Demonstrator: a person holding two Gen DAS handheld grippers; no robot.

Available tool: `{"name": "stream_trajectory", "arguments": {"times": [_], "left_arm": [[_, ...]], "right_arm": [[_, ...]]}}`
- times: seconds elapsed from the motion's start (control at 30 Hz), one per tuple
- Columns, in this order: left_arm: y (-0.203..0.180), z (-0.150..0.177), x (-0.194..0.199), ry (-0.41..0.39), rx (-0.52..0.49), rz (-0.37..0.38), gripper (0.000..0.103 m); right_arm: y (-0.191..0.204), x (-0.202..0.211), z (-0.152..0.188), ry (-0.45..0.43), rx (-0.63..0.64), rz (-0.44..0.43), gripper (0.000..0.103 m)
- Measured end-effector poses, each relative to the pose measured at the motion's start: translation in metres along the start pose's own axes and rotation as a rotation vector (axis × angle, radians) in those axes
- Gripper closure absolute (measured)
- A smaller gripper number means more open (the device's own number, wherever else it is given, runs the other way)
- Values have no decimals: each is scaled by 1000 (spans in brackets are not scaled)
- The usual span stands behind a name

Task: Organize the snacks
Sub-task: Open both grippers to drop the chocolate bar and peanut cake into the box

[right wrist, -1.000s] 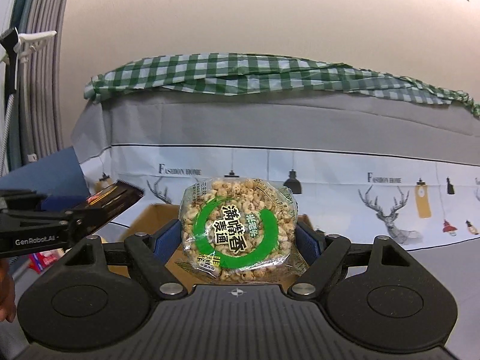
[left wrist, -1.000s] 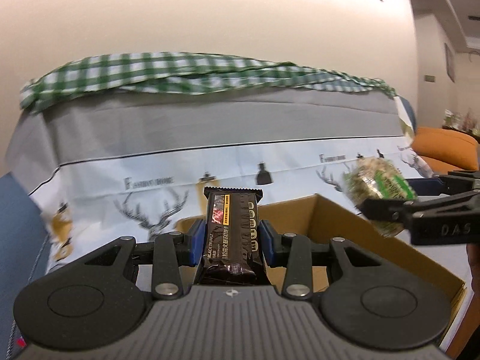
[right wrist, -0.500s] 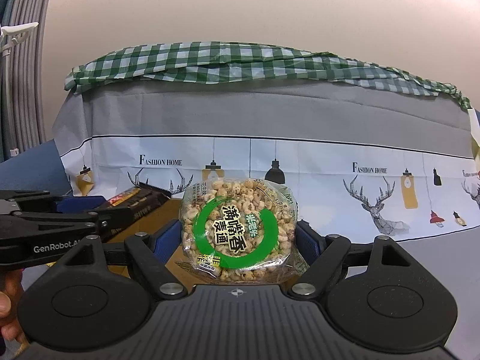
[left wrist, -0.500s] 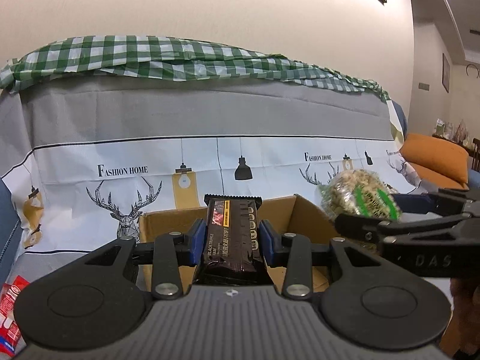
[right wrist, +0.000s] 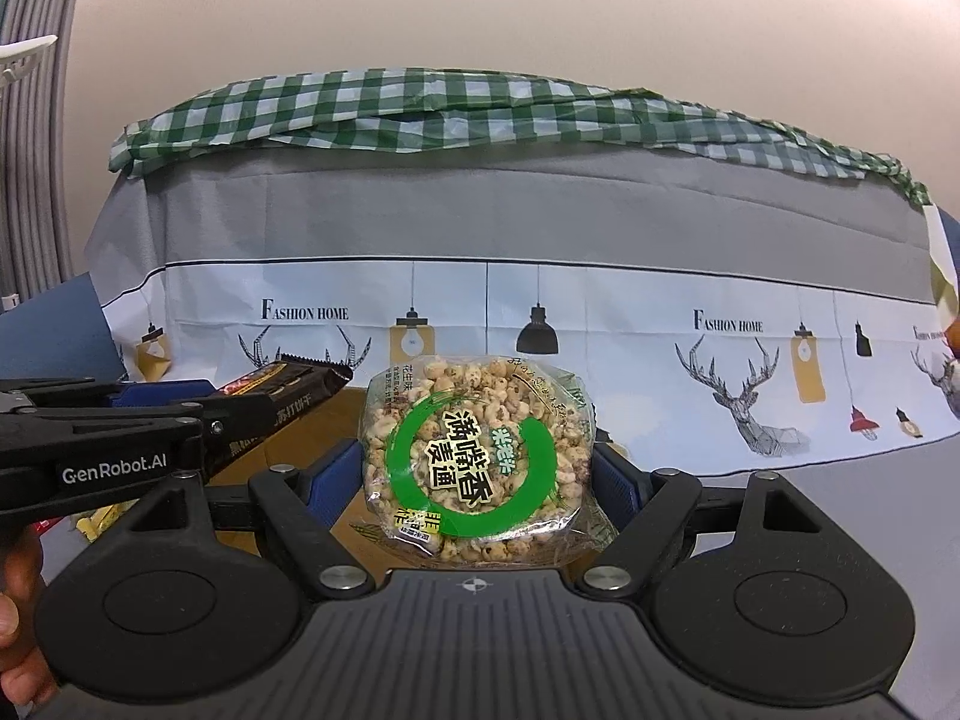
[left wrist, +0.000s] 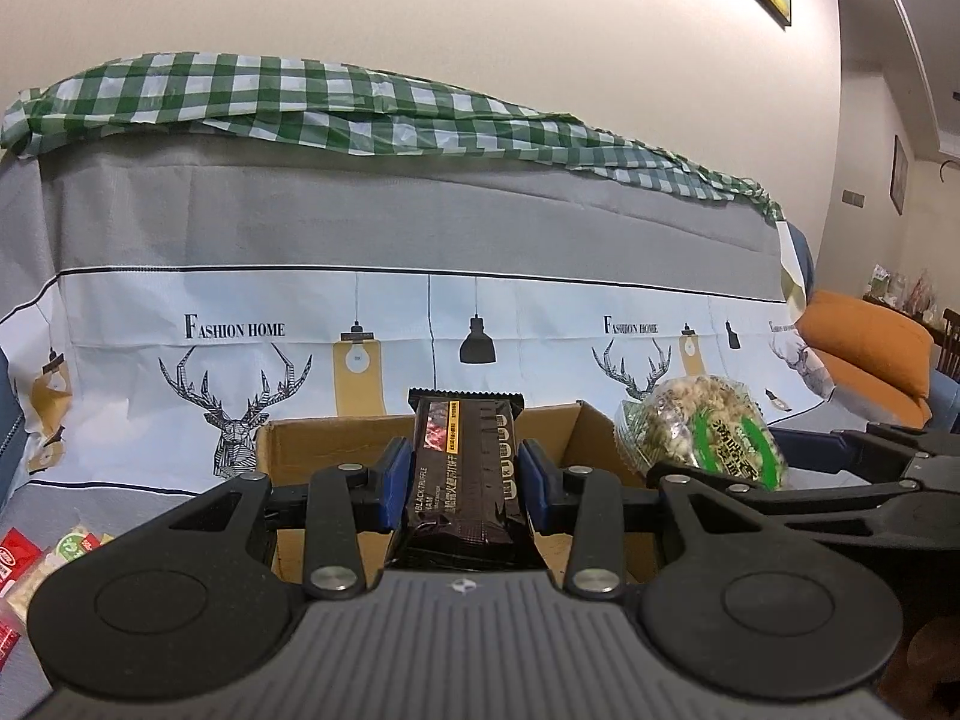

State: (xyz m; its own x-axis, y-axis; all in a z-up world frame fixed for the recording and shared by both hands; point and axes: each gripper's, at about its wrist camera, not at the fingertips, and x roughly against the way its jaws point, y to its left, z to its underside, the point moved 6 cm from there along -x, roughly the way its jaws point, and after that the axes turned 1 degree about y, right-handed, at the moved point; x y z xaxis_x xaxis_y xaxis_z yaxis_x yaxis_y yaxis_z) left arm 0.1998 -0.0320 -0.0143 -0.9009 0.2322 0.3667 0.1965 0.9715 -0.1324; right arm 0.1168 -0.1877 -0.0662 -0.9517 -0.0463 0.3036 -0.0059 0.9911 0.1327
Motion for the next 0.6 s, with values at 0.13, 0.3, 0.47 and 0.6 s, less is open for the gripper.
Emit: {"name": "stream_trajectory", "arguments": {"times": [0.13,0.3,0.47,0.6], "left_arm": [[0,-1,1,-3,5,3,60],[1,-2,0,-4,13,4,60],[1,-3,-1,-5,23,4,60],[1,-5,-2,-4,30,2,59]], "right_arm": [[1,0,1,1,0,5,21],[4,0,1,-4,5,7,21],[3,0,3,-15,-1,4,21],[1,1,3,-26,-24,-5,20]]}}
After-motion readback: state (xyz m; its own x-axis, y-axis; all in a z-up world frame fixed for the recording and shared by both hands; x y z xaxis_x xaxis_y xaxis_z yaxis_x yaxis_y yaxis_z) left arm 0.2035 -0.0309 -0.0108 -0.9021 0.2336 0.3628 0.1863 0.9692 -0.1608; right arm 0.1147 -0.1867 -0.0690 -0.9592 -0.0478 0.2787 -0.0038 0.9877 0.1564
